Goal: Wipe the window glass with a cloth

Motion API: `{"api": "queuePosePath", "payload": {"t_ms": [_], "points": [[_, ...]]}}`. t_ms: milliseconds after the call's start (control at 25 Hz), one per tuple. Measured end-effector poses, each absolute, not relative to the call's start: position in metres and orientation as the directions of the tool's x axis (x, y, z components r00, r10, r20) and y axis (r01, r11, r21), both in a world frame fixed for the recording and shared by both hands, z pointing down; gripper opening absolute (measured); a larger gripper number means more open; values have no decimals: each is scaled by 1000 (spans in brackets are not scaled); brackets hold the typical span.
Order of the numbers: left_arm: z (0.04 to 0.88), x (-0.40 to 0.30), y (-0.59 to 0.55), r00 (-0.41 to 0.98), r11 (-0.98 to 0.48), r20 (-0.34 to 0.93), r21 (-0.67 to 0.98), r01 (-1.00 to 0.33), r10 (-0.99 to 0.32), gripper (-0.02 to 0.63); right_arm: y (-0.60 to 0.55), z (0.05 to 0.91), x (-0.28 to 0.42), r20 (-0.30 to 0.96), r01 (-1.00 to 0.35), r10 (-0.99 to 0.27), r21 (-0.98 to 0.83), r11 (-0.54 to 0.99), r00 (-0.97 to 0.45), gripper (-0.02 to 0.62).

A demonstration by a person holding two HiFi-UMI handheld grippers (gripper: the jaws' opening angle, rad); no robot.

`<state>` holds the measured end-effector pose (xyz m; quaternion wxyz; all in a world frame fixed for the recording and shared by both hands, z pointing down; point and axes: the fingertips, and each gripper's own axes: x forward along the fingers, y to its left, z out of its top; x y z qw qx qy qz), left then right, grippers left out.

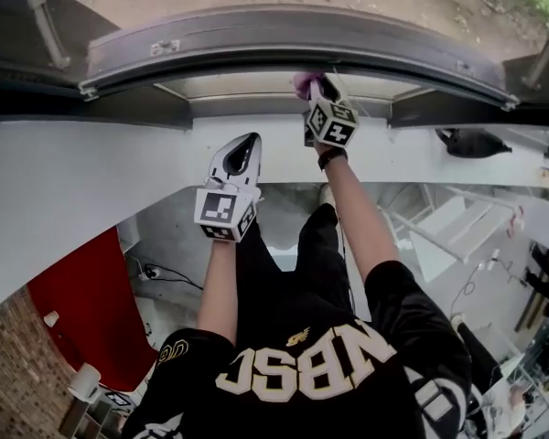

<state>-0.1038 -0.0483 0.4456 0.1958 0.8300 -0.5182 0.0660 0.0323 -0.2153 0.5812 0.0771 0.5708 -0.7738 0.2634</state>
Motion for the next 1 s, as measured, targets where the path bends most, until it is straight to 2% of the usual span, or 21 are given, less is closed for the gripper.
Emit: {"api": "queuePosePath", "payload": {"t_ms": [240, 440, 600, 840, 1000], "points": [[461, 4, -56, 556, -489, 346, 266, -831, -756, 23, -224, 577, 180, 396, -946, -898, -319, 64, -194, 89], [469, 58, -67, 582, -517, 344, 268, -813, -737, 23, -228, 583, 304, 392, -894, -919, -403, -196, 25, 89], [477, 81, -68, 596, -527, 343, 278, -803, -726, 23, -224, 588, 378, 426, -857, -889, -383, -345, 168, 89], [482, 77, -59, 561, -482, 348, 292, -826, -751, 23, -216, 587, 367, 418, -895, -905, -366, -254, 86, 89], [482, 35, -51, 509, -434, 347, 273, -858, -788, 23, -184, 620, 288, 486, -909, -871, -392, -145, -70, 89]]}}
